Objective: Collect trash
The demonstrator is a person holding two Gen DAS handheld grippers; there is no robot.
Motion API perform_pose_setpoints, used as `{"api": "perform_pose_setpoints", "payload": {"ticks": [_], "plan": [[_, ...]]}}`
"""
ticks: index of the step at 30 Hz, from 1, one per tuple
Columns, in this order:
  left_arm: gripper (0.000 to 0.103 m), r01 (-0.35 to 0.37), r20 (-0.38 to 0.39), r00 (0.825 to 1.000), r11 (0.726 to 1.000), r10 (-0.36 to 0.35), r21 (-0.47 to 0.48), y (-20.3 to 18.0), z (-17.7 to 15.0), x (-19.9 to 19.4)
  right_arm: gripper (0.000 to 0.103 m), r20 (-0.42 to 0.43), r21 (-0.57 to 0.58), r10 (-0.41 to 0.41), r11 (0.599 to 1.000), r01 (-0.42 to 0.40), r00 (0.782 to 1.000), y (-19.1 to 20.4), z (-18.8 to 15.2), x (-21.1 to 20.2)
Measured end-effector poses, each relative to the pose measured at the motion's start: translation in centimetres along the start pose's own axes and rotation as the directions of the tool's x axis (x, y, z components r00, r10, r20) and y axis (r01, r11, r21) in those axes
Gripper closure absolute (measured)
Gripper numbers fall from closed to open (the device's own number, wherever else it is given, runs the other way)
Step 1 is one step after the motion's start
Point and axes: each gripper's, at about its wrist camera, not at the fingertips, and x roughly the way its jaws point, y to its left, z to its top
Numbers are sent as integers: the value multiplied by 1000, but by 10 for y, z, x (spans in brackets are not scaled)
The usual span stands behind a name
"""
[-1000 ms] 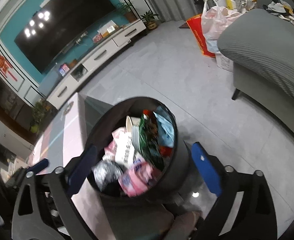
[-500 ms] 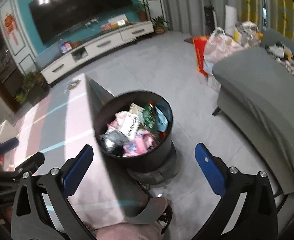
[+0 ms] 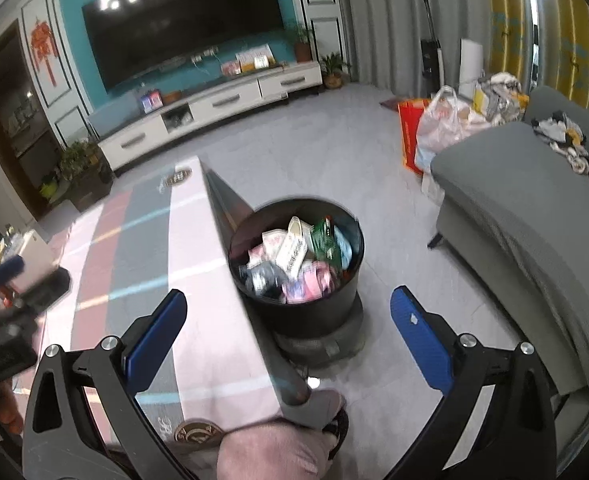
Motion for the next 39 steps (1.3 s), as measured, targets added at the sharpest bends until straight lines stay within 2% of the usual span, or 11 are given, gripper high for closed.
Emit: {"api": "perform_pose_setpoints", "payload": {"ticks": [5,15,39], "plan": [[3,-20,-35,999,1000,20,4,0,-11,9,3,-37,-6,-39,999,39,999,3,-16,12],[3,-53,-37,998,998,53,17,-1,-18,15,3,31,-70,-87,994,89,996,18,-18,-4],[3,-56,-43,997,998,57,22,-1,-21,17,3,39,-75,-88,993,91,995,19,-15,-8]]}}
